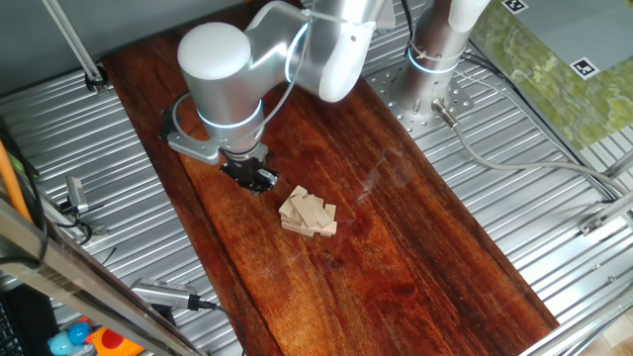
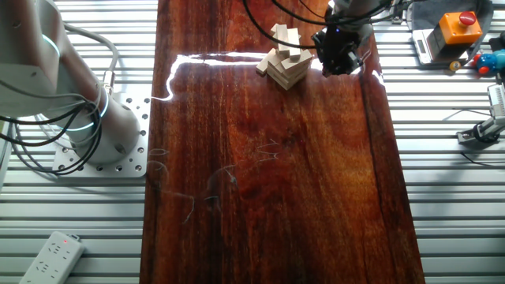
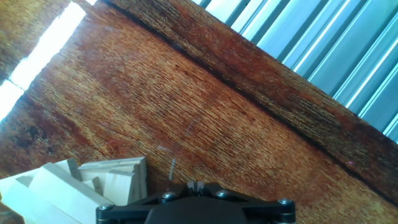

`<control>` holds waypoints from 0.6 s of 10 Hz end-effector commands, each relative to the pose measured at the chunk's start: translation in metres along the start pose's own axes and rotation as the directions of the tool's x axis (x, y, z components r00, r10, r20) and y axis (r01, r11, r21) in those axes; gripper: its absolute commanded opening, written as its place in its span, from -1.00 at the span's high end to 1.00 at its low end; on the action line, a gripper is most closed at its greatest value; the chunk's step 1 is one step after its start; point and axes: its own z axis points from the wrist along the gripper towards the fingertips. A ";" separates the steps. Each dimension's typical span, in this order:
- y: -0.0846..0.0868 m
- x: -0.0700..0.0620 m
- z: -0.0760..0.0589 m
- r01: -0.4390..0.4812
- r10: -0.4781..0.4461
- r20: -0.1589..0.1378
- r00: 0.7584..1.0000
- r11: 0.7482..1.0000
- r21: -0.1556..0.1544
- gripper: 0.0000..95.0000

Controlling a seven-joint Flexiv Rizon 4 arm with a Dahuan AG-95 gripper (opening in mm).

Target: Play Jenga

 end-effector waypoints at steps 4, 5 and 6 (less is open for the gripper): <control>0.000 0.000 0.000 -0.121 0.121 -0.013 0.993 0.993 -0.006 1.00; 0.000 0.000 0.000 -0.182 0.182 -0.018 0.983 0.983 -0.009 1.00; 0.000 0.000 0.000 -0.232 0.232 -0.009 0.973 0.973 -0.018 1.00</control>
